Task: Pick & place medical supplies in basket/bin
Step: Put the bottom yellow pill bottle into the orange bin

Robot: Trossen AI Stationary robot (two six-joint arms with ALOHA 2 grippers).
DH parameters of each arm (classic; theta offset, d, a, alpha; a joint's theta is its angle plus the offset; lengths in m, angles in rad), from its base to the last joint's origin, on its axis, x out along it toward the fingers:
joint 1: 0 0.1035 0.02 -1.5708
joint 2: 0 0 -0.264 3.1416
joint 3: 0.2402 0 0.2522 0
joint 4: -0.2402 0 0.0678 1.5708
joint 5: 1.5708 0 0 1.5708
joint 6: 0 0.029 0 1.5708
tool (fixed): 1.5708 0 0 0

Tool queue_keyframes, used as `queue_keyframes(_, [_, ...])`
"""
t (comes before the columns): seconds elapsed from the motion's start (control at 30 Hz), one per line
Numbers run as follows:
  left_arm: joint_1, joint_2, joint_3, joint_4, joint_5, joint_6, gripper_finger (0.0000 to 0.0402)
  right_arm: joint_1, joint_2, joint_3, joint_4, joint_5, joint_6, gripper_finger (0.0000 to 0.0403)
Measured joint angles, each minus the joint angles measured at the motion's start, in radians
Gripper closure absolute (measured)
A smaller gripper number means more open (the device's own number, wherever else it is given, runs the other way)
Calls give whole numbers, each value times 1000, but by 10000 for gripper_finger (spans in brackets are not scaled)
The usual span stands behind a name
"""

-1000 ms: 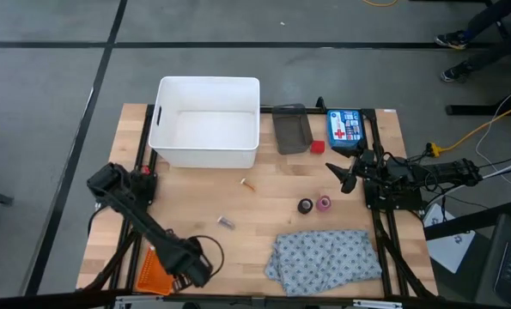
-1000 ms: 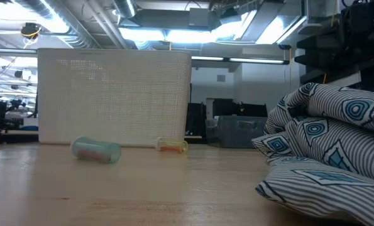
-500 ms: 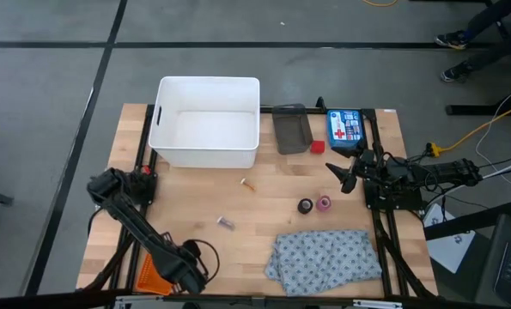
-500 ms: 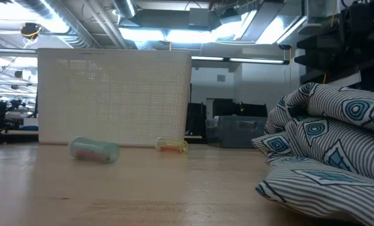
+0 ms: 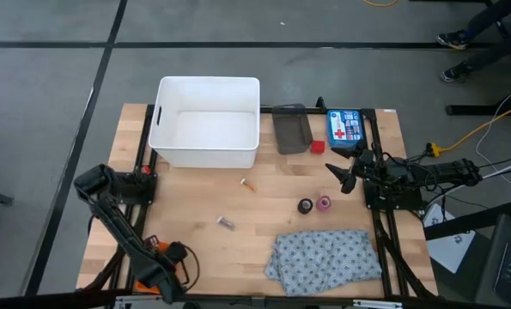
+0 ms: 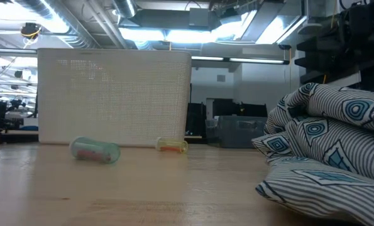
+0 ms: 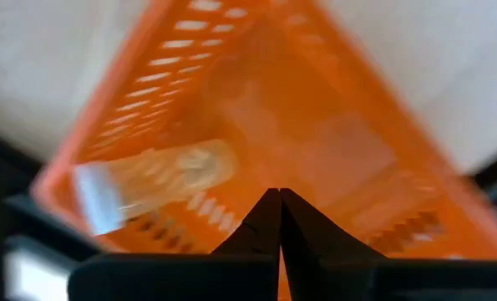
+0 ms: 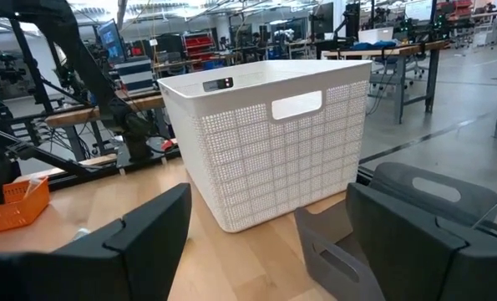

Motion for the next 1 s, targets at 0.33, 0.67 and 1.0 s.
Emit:
queue_keyframes(0.33, [-10, -60, -46, 38, -58, -95, 401, 0, 0, 0, -4, 0, 0, 85])
queue_keyframes(0.67, [-10, -8, -46, 41, 18, -73, 400, 0, 0, 0, -20, 0, 1, 85])
queue_keyframes(1.0, [-10, -7, -101, 44, 27, -96, 401, 0, 0, 0, -20, 0, 2, 85])
